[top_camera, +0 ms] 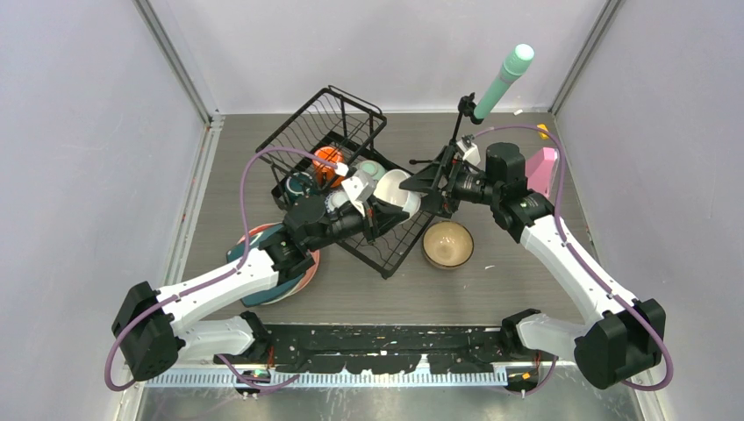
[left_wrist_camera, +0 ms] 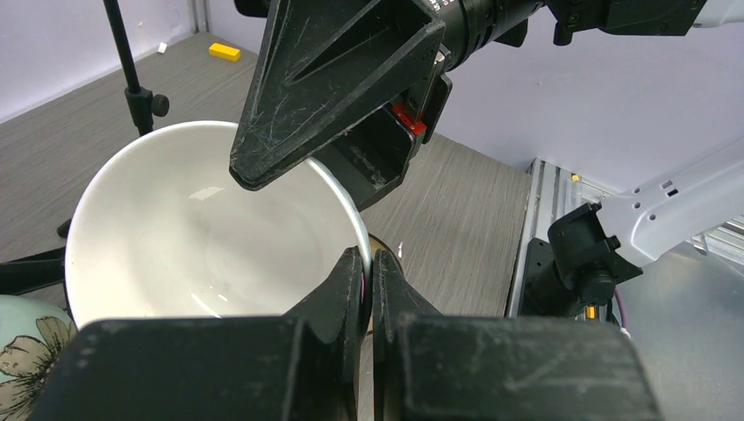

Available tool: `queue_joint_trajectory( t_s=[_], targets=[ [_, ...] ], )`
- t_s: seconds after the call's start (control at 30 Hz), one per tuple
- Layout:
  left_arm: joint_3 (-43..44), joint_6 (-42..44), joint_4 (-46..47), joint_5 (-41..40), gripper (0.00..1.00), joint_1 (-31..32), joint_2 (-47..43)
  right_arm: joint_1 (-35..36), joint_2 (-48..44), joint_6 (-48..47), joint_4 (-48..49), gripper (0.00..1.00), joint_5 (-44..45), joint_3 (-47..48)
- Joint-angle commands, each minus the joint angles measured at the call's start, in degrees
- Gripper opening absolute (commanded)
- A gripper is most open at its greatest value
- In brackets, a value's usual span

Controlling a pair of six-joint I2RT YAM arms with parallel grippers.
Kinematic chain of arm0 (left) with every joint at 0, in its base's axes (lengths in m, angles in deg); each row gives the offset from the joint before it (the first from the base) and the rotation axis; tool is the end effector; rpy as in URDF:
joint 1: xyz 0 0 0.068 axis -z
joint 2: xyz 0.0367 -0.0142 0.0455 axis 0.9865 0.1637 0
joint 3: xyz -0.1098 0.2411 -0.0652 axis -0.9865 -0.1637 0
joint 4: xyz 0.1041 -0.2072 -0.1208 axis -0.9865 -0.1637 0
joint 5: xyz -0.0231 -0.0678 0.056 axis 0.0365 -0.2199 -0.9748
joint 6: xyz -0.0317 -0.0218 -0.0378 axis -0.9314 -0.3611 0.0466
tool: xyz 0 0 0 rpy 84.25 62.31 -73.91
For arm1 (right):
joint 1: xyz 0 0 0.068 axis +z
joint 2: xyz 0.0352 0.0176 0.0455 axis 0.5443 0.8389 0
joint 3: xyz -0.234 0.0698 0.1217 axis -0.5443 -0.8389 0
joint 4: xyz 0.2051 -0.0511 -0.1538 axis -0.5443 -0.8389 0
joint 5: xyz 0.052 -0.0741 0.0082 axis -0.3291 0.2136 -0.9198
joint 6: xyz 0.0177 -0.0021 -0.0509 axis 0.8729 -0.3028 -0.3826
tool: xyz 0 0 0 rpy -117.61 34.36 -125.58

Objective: Load the mixed dishes into the dish rack
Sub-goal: Turn the bowl upside down on the dish rack.

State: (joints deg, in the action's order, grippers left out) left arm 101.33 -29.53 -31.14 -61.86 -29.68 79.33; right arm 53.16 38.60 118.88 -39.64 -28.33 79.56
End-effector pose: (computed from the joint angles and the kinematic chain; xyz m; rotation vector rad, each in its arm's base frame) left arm 0.1608 -0.2136 0.3309 0.7273 1.4433 -1.1124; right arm 0.2342 0.1110 0.3322 0.2416 2.2121 1.5653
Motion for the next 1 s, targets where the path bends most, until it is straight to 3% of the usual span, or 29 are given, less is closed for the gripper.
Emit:
queue_joint_trajectory(
  t_s=[0.0,0.17,0.4,0.63,0.97],
  targets=[
    [0.60,0.77,8.31,-0.26,0.00,0.04,-2.20,0.45,-0.78,-0.28,2.95,0.89,-1.09,0.80],
    [0.38,0.77,8.31,-0.13,0.00,-0.01,-2.16,0.38,-0.15,1.64,5.63,0.84,-3.10,0.81],
    [-0.31,0.51,9.10,0.02,0.00,-0.01,-1.63,0.43,-0.01,1.48,4.88,0.65,-1.80,0.40],
    [-1.69,0.61,9.27,-1.37,0.03,-0.01,-2.15,0.43,-0.47,1.30,4.31,0.53,0.26,0.70],
    [-3.49,0.41,8.93,-3.92,0.13,-0.01,-2.25,0.97,0.34,-2.46,-0.34,0.46,3.91,2.29]
  ],
)
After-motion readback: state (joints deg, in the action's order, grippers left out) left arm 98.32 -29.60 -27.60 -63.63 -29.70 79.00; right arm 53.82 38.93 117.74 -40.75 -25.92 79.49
